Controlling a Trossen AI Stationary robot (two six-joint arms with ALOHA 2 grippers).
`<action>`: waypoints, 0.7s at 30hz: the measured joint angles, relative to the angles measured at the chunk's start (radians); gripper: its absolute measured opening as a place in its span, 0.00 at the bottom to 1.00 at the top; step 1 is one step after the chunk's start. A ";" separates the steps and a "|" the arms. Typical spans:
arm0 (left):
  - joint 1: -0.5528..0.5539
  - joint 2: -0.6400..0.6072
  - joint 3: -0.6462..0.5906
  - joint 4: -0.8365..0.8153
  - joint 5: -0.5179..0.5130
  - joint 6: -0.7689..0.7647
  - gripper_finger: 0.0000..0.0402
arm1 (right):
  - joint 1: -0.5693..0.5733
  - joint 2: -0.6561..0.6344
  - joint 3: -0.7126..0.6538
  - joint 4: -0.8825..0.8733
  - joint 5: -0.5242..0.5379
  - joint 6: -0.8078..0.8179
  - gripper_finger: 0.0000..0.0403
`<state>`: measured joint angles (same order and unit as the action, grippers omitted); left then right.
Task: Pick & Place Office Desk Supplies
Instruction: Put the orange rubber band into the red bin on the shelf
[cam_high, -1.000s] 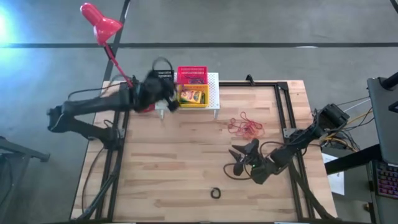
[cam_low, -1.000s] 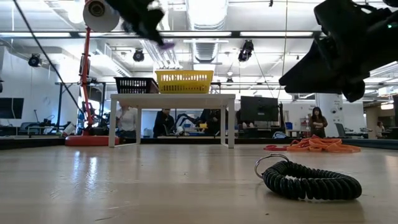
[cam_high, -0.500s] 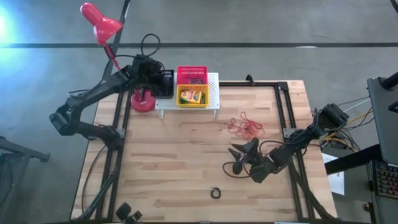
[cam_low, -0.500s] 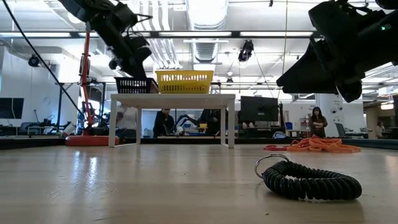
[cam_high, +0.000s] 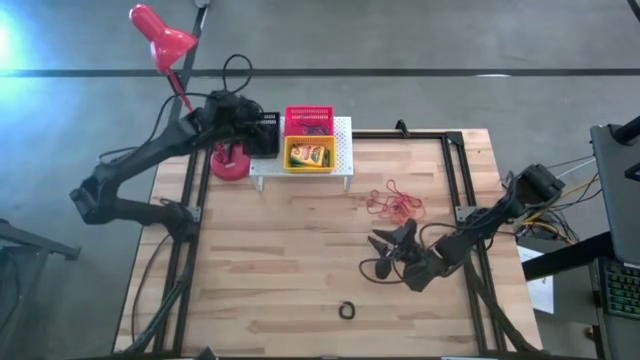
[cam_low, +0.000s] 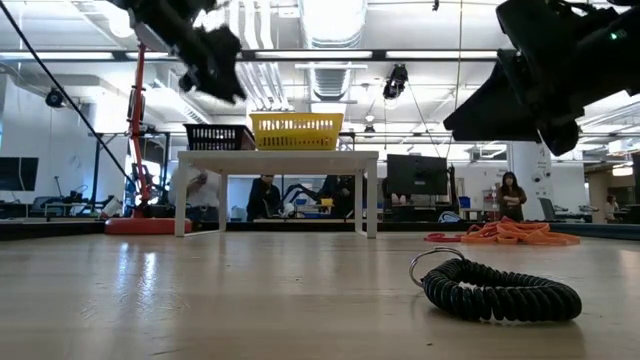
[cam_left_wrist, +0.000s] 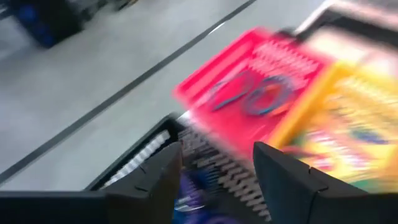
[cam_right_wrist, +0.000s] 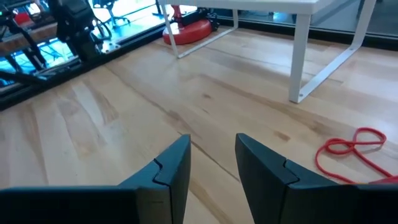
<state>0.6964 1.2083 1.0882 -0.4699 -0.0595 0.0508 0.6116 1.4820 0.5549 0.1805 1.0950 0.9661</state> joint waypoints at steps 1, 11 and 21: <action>-0.027 -0.013 0.000 0.010 0.012 -0.006 0.51 | -0.002 -0.006 0.000 -0.006 -0.001 0.003 0.31; -0.412 -0.046 -0.052 0.176 0.026 0.114 0.45 | -0.077 -0.183 0.001 -0.430 -0.296 0.322 0.31; -0.648 -0.046 -0.226 0.465 0.023 0.153 0.42 | -0.106 -0.326 0.001 -0.916 -0.429 0.607 0.40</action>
<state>0.0479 1.1622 0.8622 -0.0048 -0.0364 0.2042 0.5054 1.1564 0.5556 -0.7352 0.6662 1.5730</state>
